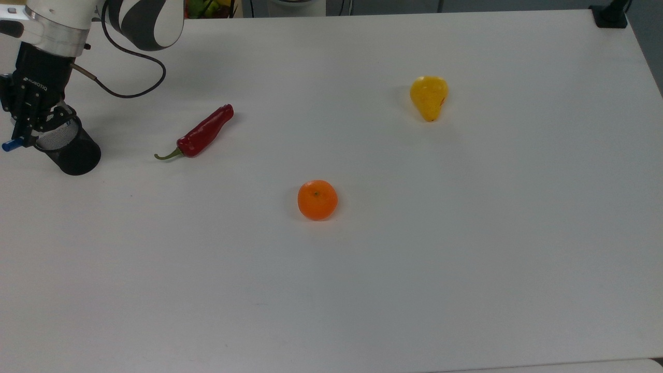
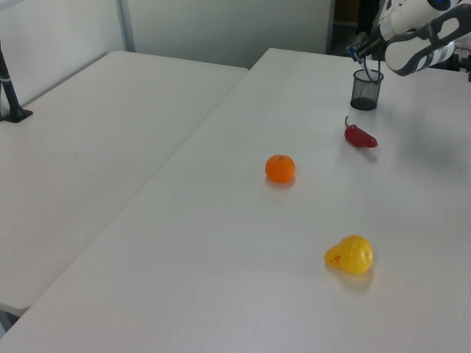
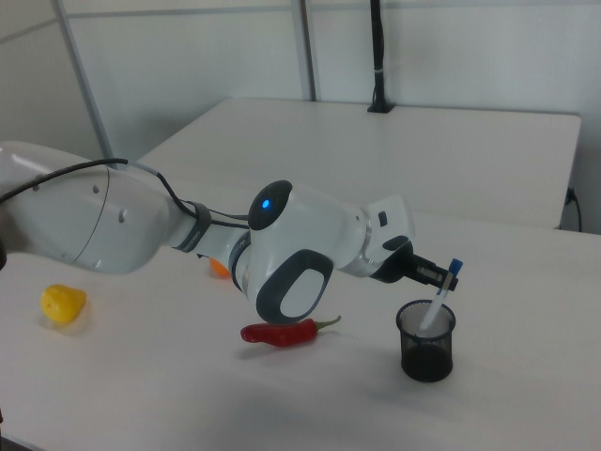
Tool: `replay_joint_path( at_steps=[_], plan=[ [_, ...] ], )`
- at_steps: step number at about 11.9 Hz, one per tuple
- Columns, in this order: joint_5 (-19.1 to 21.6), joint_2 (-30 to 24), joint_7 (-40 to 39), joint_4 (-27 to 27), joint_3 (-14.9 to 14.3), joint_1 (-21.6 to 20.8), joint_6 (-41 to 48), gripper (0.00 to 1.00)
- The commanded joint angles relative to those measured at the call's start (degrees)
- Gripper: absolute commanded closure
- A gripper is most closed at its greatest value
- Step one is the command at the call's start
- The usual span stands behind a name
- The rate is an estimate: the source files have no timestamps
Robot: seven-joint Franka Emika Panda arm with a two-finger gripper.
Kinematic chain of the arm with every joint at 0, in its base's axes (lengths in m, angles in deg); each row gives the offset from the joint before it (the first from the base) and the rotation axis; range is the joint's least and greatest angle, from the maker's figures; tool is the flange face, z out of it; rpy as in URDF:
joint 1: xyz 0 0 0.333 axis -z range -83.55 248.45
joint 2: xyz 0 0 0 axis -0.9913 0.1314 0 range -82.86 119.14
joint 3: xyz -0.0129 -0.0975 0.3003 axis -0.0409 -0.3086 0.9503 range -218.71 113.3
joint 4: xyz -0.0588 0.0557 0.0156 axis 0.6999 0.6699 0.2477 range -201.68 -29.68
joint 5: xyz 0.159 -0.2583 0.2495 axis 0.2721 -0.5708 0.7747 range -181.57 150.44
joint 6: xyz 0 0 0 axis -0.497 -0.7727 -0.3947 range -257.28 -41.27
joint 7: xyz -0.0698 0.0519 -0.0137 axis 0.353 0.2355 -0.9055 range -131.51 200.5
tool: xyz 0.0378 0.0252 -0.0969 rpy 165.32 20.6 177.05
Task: Place marker
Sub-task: 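Lower the marker tip-first into the black mesh pen cup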
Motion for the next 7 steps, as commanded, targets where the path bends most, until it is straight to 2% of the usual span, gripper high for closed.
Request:
replay_joint_path(
  at_steps=[1,2,5,7],
  plan=[
    [0.98,-1.34,-1.72,-1.67,0.05,-0.58,-0.39,0.61],
    [0.98,-1.43,-1.64,-1.67,0.05,-0.58,-0.3,0.51],
    [1.07,-1.6,-1.02,-1.67,0.05,-0.67,-0.3,0.34],
    [1.07,-2.39,-0.76,-1.49,0.05,-0.67,0.92,0.07]
  ],
)
